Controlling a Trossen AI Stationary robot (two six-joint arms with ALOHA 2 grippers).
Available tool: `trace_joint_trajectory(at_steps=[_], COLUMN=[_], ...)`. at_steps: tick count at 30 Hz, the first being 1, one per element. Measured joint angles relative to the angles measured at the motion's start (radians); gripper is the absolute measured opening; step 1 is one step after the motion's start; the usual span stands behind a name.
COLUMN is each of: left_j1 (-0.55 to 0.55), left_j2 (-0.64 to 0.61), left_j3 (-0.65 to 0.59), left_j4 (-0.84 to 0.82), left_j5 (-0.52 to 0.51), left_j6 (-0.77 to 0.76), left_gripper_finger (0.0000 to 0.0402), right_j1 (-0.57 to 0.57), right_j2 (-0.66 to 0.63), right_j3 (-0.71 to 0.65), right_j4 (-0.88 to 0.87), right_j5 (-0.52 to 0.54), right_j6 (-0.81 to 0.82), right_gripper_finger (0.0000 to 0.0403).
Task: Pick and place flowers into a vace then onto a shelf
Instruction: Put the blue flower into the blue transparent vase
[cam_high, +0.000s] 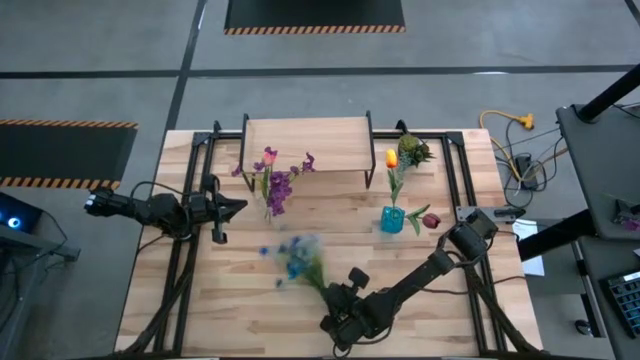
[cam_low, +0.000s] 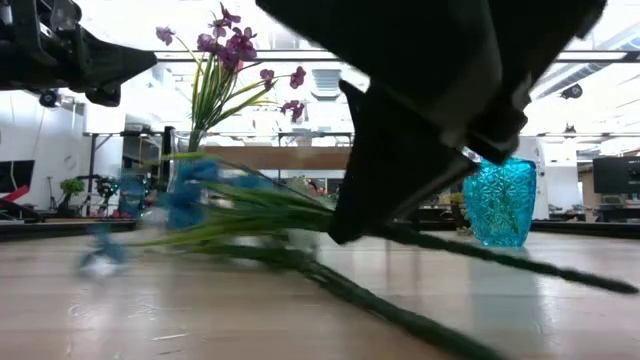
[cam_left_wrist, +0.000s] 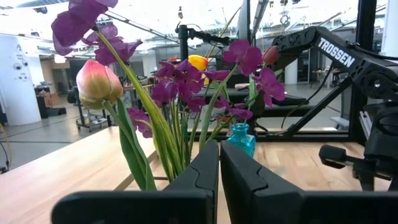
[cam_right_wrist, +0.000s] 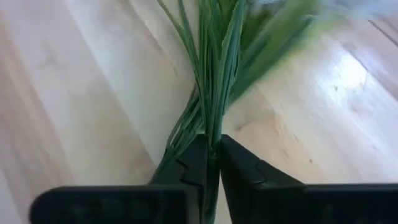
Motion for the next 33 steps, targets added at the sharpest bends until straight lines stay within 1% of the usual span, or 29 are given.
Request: trace_joint_trajectory(at_steps=[2,5,10,19,22,24,28,30,33], left_j1=[0.000,0.000,0.000,0.000,0.000,0.000,0.000,0.000,0.000], left_j2=[0.000,0.000,0.000,0.000,0.000,0.000,0.000,0.000,0.000], left_j3=[0.000,0.000,0.000,0.000,0.000,0.000,0.000,0.000,0.000], left_j4=[0.000,0.000,-0.001,-0.001,-0.001,-0.001,-0.001,-0.001,-0.001], left_j5=[0.000,0.000,0.000,0.000,0.000,0.000,0.000,0.000,0.000], left_j6=[-0.003,-0.004,-0.004,-0.012,-0.012,-0.013,-0.012,-0.012,-0.012], left_gripper_finger=[0.0000,0.0000,0.0000,0.0000,0.0000,0.0000,0.0000,0.0000,0.0000], right_j1=[0.000,0.000,0.005,0.051,0.076,0.091,0.111,0.118,0.123], right_j2=[0.000,-0.001,-0.001,-0.002,-0.002,-0.003,-0.004,-0.004,-0.013], right_j3=[0.015,0.039,0.096,0.255,0.314,0.343,0.374,0.377,0.375], right_j4=[-0.003,-0.032,-0.176,-0.378,-0.479,-0.526,-0.578,-0.589,-0.650], right_j5=[0.000,0.002,0.042,0.225,0.313,0.346,0.380,0.433,0.487], right_j6=[-0.025,-0.040,-0.010,-0.004,0.032,0.065,0.083,0.095,0.212], right_gripper_finger=[0.0017,0.0016,0.0015,0.0014,0.0014,0.0014,0.0013,0.0013,0.0013])
